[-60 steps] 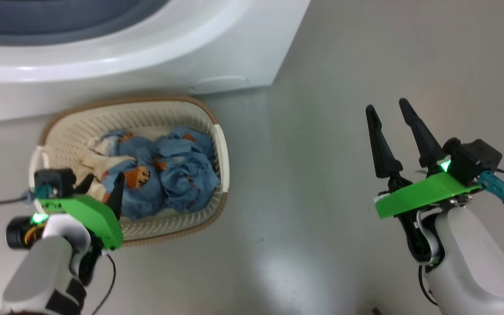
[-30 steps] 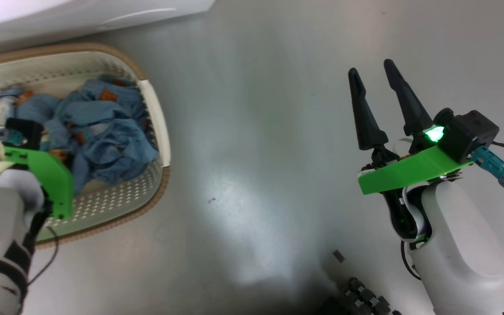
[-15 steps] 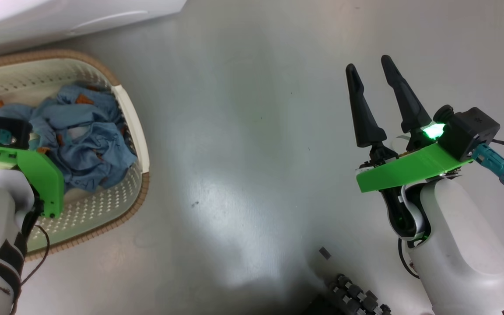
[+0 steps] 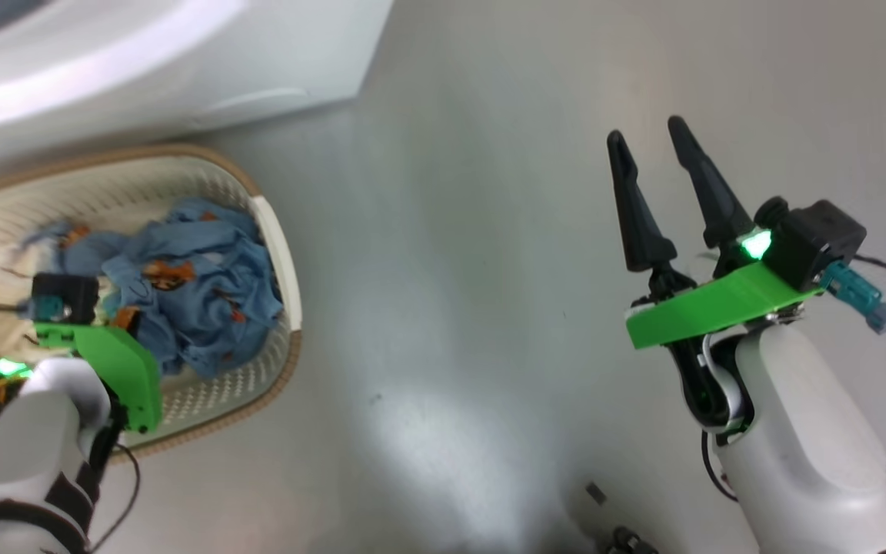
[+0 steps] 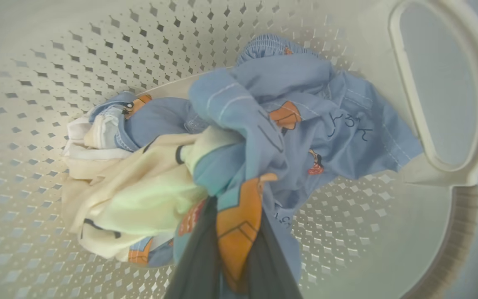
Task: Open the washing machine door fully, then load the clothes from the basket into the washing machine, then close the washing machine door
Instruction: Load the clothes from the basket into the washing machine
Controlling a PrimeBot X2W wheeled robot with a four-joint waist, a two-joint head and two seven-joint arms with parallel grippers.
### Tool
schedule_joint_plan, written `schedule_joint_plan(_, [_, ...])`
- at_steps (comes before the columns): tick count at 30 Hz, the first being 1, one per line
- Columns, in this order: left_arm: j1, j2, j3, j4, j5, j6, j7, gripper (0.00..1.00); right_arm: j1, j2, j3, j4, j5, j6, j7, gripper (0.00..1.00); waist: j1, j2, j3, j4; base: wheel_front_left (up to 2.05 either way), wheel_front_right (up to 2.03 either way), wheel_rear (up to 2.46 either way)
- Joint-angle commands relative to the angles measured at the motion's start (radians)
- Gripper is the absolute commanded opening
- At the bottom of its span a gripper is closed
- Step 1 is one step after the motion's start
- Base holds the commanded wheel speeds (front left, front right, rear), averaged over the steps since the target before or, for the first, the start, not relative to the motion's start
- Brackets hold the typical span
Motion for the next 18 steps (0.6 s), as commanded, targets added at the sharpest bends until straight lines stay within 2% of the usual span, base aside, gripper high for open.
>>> schedule_joint_plan(1, [0.042, 0.019, 0.033, -0.006, -0.027, -0.011, -0.036, 0.0, 0.052, 0.002, 0.01, -0.007, -0.004, 0.005, -0.008, 1.0, 0.0001, 0.0, -0.096, 0.043, 0.0, 0.0, 0.0])
schedule_joint_plan(18, [0.174, -0.053, 0.047, -0.03, -0.114, -0.033, -0.183, 0.0, 0.146, -0.04, 0.008, 0.057, 0.016, 0.005, -0.008, 1.0, 0.0001, 0.0, -0.362, 0.118, 0.0, 0.0, 0.0])
